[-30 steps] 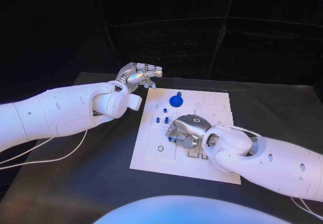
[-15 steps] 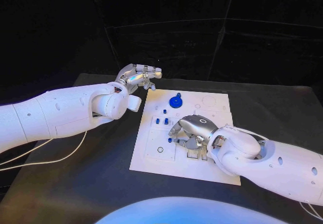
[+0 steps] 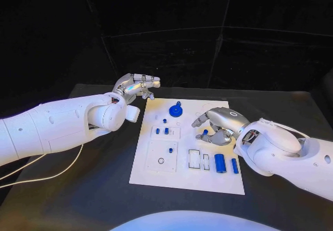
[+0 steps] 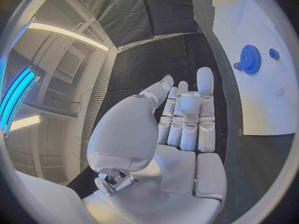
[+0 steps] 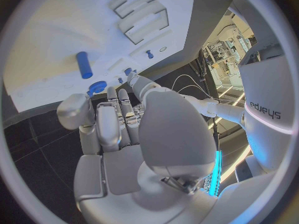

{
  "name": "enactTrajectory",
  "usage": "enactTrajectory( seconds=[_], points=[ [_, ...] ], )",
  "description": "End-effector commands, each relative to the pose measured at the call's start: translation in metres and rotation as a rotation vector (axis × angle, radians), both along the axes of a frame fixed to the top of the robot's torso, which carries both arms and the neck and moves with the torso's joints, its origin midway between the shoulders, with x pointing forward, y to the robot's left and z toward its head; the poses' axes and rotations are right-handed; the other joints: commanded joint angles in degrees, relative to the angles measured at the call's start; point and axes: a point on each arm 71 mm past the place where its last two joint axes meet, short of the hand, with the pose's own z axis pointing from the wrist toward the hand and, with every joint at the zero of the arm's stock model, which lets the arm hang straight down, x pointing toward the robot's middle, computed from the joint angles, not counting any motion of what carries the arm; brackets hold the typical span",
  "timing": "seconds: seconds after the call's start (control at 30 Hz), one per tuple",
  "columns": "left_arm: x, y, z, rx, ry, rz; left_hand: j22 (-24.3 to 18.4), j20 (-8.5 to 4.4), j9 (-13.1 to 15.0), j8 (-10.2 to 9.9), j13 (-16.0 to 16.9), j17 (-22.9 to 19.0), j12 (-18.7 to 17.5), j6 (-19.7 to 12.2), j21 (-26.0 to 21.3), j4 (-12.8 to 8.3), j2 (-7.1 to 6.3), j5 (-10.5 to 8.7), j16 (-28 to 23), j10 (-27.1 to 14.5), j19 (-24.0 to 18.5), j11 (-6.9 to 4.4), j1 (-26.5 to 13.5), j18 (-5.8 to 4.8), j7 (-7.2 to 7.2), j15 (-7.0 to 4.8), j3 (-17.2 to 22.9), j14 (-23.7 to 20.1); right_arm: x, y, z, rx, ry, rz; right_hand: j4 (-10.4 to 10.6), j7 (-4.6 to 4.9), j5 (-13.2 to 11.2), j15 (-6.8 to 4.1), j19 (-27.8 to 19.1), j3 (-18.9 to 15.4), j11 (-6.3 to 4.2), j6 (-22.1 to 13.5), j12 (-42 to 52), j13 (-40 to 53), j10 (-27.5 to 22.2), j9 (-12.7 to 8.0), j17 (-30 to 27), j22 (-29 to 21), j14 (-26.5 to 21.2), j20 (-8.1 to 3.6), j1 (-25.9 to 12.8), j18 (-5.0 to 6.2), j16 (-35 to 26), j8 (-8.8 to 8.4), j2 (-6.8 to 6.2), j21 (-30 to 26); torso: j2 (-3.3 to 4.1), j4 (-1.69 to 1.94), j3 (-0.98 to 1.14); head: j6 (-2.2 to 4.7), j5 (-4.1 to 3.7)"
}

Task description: Assemble the parts on the task board

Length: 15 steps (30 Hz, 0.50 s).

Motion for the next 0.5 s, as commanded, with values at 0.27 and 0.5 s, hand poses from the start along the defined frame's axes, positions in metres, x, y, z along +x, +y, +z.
enactTrajectory(
  seconds=[0.27, 0.5],
  points=[
    [0.001, -0.003, 0.001, -0.008, -0.002, -0.014, -0.1, 0.16, -0.1, -0.3, 0.1, -0.1, 0.4, -0.4, -0.3, 0.3, 0.1, 0.11, -0.3, -0.3, -0.3, 0.02, 0.1, 0.31, 0.14, -0.01, 0.0, -0.3, 0.013, -0.024, 0.0, -0.106, 0.068, -0.097, 1.9, -0.53, -0.5, 0.31, -0.3, -11.3, 0.15, -2.5, 2.2, 0.1, -3.5, 0.1, -1.3, -1.4, 0.6, 0.12, 2.4, 1.08, -0.4, 0.0, 2.57, -1.2, 0.13, 0.16, 0.02, 0.58, -1.15],
    [0.001, -0.003, 0.0, -0.008, -0.001, -0.014, -0.1, 0.16, -0.1, -0.3, 0.1, -0.1, 0.4, -0.4, -0.3, 0.3, 0.1, 0.11, -0.3, -0.3, -0.3, 0.02, 0.1, 0.31, 0.14, -0.01, 0.0, -0.3, 0.017, -0.024, -0.006, -0.159, 0.104, -0.099, 1.6, -0.55, 0.6, 0.28, -0.2, -12.5, 0.08, -2.3, 3.4, 0.2, -3.6, 0.2, -1.6, -1.6, 0.6, 0.12, 4.1, 1.1, -0.4, 0.13, 3.77, -1.3, 0.13, 0.18, 0.04, 0.44, -1.17]
  ],
)
